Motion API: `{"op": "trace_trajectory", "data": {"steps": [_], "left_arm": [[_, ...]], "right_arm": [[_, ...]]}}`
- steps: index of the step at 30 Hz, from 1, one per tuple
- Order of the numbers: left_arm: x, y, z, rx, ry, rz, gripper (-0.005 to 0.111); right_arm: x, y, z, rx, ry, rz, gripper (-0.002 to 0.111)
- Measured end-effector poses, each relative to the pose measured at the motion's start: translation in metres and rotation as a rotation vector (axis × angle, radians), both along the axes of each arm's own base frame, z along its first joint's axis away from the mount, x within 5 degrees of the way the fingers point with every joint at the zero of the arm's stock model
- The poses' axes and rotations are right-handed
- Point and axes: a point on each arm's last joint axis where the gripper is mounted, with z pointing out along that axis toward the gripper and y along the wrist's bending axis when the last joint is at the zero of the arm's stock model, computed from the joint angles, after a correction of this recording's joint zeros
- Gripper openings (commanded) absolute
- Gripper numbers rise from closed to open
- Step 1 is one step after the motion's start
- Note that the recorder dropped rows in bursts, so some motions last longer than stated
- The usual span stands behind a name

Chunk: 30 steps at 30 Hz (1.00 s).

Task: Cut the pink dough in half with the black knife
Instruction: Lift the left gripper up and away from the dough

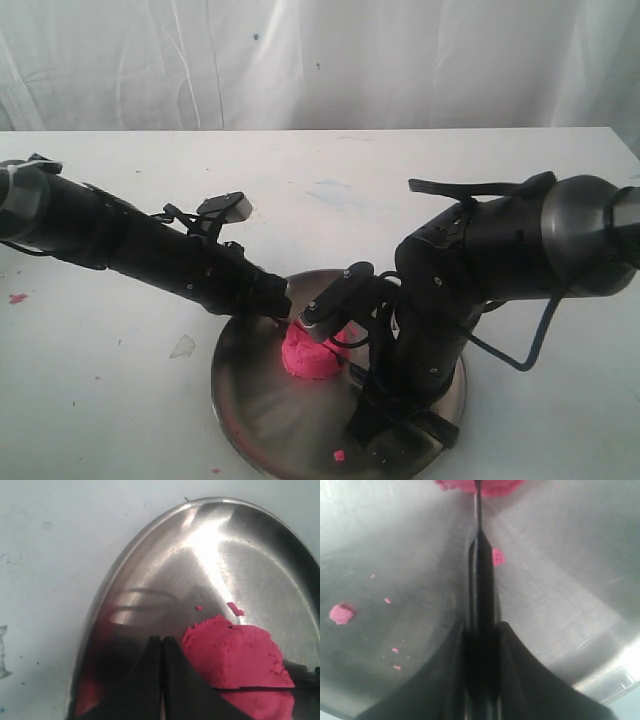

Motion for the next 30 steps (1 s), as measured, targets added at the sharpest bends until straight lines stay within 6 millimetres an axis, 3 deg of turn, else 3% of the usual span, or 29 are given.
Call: {"op": "trace_trajectory", "data": {"steps": [11,21,23,30], "left_arm": [[0.001,0.002,0.009,0.019,-0.037,0.002,0.0],[-0.01,0.014,0.084,0.109,-0.247,0.008,0.0],[-0.014,0.018,0.09,0.146,-0.243,0.01,0.0],[-0.026,0.024,0.074,0.202,-0.168,0.003,0.0]], "right_arm": [[0.0,0.0,0.0,0.0,0.0,0.0,0.007],[0.001,0.001,0.0,-0.01,0.012,-0.002,0.007],[0.001,0.001,0.001,-0.02,0.022,-0.003,0.007],[0.001,0.0,0.004,-0.054,0.041,0.006,0.007]]}}
